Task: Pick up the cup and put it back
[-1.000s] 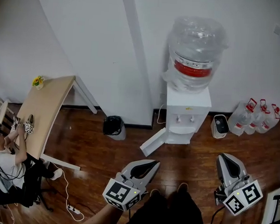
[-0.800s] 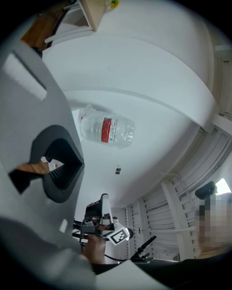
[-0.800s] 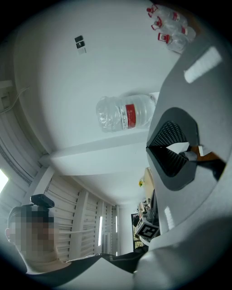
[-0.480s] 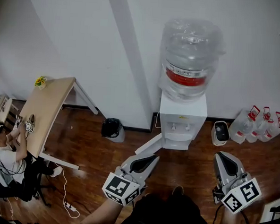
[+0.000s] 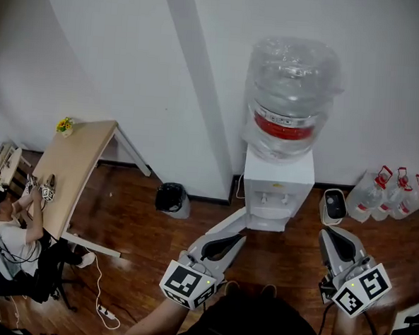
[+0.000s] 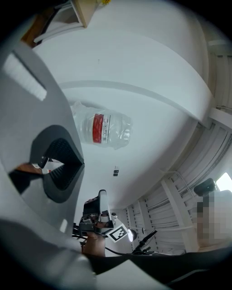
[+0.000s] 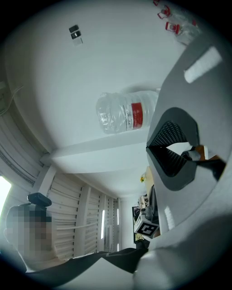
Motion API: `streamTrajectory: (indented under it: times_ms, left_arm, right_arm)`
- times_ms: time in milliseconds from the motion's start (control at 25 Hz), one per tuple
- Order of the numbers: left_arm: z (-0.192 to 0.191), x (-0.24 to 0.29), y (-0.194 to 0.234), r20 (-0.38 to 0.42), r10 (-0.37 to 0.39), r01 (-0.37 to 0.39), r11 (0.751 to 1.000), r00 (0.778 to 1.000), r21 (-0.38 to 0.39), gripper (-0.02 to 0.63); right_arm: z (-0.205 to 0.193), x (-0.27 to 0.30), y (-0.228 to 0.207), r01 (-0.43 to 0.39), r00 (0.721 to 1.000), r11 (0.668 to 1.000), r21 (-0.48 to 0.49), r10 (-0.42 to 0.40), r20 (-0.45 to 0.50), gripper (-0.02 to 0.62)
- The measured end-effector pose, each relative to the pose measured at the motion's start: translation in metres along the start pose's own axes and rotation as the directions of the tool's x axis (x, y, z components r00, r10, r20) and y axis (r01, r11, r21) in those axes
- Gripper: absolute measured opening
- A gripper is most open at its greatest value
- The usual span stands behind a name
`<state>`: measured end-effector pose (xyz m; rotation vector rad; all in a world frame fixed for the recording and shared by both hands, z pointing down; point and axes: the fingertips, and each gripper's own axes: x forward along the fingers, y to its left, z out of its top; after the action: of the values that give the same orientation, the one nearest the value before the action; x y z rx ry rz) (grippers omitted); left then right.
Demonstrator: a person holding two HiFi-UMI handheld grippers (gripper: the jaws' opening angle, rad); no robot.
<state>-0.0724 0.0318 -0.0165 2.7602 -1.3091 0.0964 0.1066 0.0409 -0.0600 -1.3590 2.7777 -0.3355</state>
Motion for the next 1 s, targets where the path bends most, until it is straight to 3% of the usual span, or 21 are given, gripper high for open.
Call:
streamTrajectory:
  times_ms: [240,640,840,1000]
  left_arm:
    - [0.009,0.007,0.015,0.017,0.032,-0.031,0.998,0.999,-0.047,0.000]
    - [-0.001,0.020,0.025,0.014,-0.061,0.061,0.998,0.998,0.005,0.000]
    - [-0.023,0.027,0.041,0.055,-0.060,0.059,0.998,0.997,0.022,0.000]
    - [-0.062,0.036,0.055,0.020,-0.043,0.043,0.998,0.999,0.036,0.000]
  right_arm:
    - [0.007,0.013,-0.010,0.011,1.000,1.000,0.005,-0.011,0.003,0.002]
    - [-0.002,0.035,-0.023,0.013,1.000,1.000,-0.004,-0.013,0.000,0.002]
    - [-0.027,0.052,-0.032,0.001,1.000,1.000,-0.029,-0.001,0.006,0.002]
    - [-0.060,0.067,-0.046,0.001,1.000,0.998,-0.062,-0.001,0.003,0.002]
